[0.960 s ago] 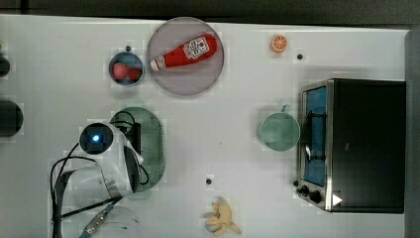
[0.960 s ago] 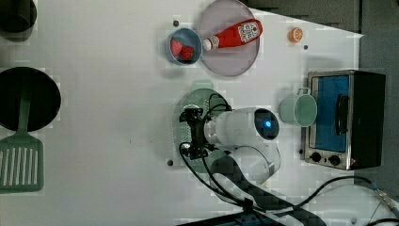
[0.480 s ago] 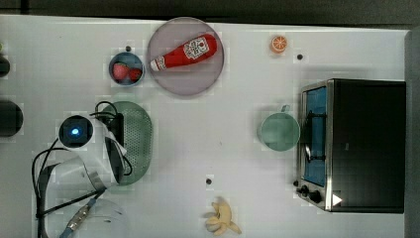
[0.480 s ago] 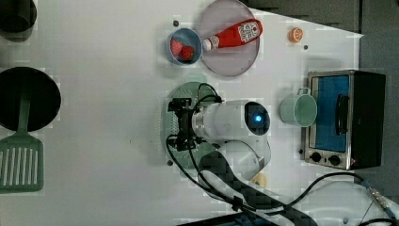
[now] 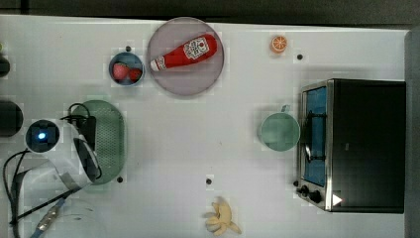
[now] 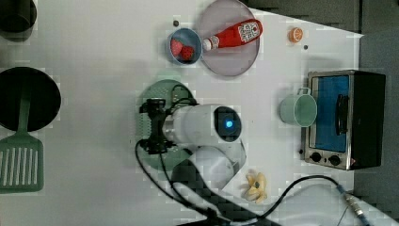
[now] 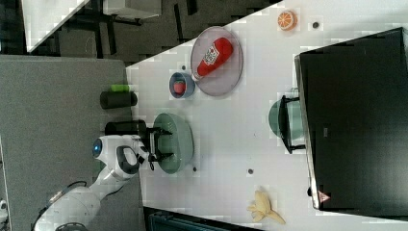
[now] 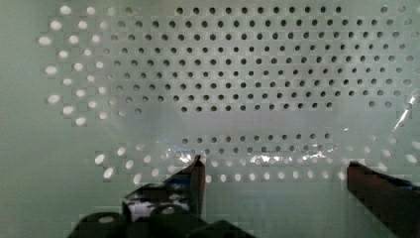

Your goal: Drag strainer right to left.

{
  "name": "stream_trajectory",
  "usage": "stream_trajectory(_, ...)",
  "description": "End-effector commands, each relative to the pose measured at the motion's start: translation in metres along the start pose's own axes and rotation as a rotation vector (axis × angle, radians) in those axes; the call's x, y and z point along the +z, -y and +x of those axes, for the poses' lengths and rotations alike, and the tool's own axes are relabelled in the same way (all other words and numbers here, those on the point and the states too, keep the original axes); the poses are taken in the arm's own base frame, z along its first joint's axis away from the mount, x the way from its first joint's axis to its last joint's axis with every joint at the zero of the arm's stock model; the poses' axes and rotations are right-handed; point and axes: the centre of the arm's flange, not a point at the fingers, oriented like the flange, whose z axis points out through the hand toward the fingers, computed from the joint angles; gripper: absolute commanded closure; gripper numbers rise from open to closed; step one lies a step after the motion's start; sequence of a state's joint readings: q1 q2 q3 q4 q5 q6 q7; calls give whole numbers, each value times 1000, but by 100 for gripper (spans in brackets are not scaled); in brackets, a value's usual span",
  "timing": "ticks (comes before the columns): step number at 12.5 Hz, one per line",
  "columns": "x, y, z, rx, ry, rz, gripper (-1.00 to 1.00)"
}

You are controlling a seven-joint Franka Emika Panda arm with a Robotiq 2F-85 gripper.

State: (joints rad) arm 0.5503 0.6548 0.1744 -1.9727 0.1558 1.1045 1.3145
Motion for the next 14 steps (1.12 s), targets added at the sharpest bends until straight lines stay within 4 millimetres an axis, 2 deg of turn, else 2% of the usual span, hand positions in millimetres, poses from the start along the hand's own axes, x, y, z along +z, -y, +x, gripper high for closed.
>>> stream_trajectory(1,0,-3,-26,18,18,5,-100)
stream_trajectory(3,4,-2,-37,5,27,10,-100)
stream_trajectory(6,-2,1,-34,6,14,5,-100)
stream_trajectory(7,-9,2,-28,-21,-15,-13,-100)
stream_trajectory(8,-25,5,-19,-69,-53,-29,-100)
stream_trajectory(10,-83,19,-6,-159,-85,-24,-100)
stream_trajectory(12,-162,36,15,-241,-92,4,-100)
stream_trajectory(14,-247,54,63,-305,-106,34,-100)
